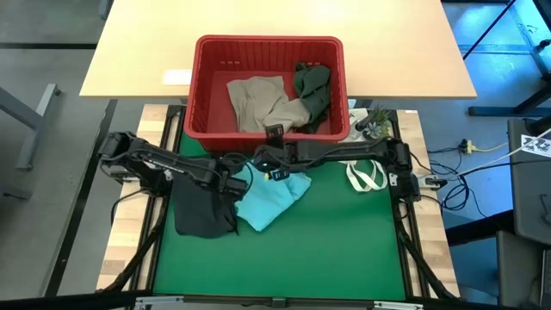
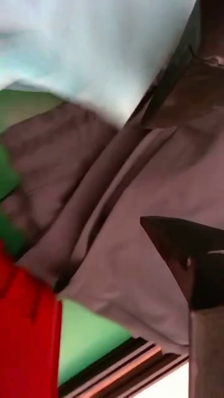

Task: Fold Laundry from Bin
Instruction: Fold the blue shorts from the red laundry bin

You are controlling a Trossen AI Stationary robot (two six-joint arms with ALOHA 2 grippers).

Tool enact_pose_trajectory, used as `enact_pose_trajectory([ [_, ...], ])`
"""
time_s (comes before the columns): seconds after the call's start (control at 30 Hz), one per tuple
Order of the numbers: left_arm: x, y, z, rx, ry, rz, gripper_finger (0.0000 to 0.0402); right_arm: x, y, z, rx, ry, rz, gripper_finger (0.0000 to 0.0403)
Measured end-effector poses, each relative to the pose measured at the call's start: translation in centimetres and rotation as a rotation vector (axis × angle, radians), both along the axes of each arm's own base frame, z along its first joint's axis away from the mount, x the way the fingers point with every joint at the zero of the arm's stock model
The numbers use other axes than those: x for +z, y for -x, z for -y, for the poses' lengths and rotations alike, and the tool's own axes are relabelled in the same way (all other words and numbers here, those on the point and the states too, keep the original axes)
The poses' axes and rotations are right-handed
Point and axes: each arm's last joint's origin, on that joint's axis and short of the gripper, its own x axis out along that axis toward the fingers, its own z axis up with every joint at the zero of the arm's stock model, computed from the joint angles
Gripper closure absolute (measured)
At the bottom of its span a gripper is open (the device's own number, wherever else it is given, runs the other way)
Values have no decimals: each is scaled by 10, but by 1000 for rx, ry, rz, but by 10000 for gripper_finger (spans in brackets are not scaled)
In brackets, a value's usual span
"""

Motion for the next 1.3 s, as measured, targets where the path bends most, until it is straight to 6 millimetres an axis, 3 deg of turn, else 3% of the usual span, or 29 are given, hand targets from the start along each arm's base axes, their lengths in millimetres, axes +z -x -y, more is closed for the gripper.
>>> enact_pose_trajectory([
  [0.2, 19, 10, 6, 15, -107, 127, 167, 13, 7, -1, -14, -61, 55, 214],
  [0.5, 28, 15, 31, -39, -13, 246, 169, 5, 13, -13, 40, -397, 2, 214],
  [0.7, 29, 8, 47, -97, 38, 346, 167, 4, 14, -35, 76, -432, -10, 214],
  [0.87, 32, 0, 56, -151, 27, 456, 173, -8, 8, -48, 105, -438, -33, 214],
  [1.03, 32, -9, 57, -171, -68, 533, 174, -23, 2, -44, 102, -435, 8, 214],
  [1.3, 1, -32, 50, -121, -178, 463, 185, -60, 4, -35, 79, -428, 12, 214],
])
